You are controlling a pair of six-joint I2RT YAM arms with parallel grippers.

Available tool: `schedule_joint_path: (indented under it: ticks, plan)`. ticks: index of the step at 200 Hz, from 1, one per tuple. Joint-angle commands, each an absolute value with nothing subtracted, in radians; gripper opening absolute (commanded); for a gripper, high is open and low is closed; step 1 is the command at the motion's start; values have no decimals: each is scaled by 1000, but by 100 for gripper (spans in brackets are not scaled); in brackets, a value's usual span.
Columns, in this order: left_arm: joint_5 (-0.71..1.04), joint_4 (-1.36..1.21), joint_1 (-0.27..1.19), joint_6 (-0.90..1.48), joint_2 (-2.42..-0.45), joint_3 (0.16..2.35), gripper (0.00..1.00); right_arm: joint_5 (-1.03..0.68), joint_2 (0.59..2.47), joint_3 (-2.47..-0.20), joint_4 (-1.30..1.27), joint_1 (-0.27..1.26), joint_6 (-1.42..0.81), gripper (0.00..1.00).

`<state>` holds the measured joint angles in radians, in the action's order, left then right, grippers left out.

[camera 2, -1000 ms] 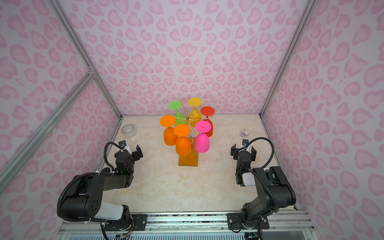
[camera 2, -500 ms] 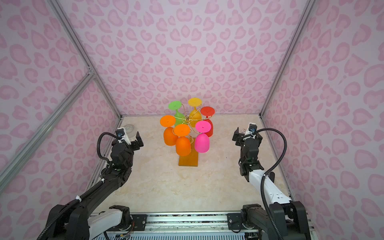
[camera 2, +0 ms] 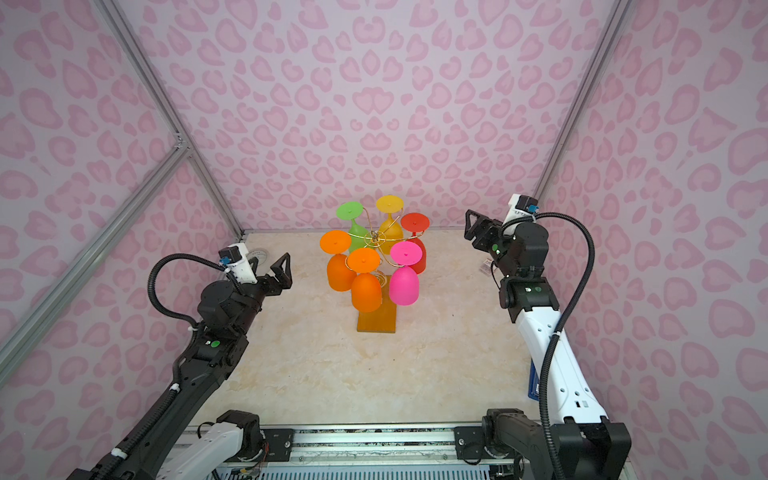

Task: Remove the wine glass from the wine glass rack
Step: 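Raise the right gripper toward the red glass while the left arm lifts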

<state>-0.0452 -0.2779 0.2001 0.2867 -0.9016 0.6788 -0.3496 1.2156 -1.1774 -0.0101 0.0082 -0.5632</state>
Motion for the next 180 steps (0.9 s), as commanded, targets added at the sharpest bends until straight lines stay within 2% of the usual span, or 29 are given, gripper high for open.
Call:
schedule_joint_path:
  ticks: [1,35,78,180]
  plan:
    - [-11,-238,201,287,-884,701,91,-579,1284,-1225,15,10,-718,77]
    - [13,-230,200,292,-909,725,91,-731,1407,-1271,-67,43,-859,70]
    - [31,-227,202,302,-920,735,91,-703,1437,-1266,-95,102,-875,68]
    - [31,-222,203,303,-956,750,91,-691,1476,-1302,-133,162,-897,55]
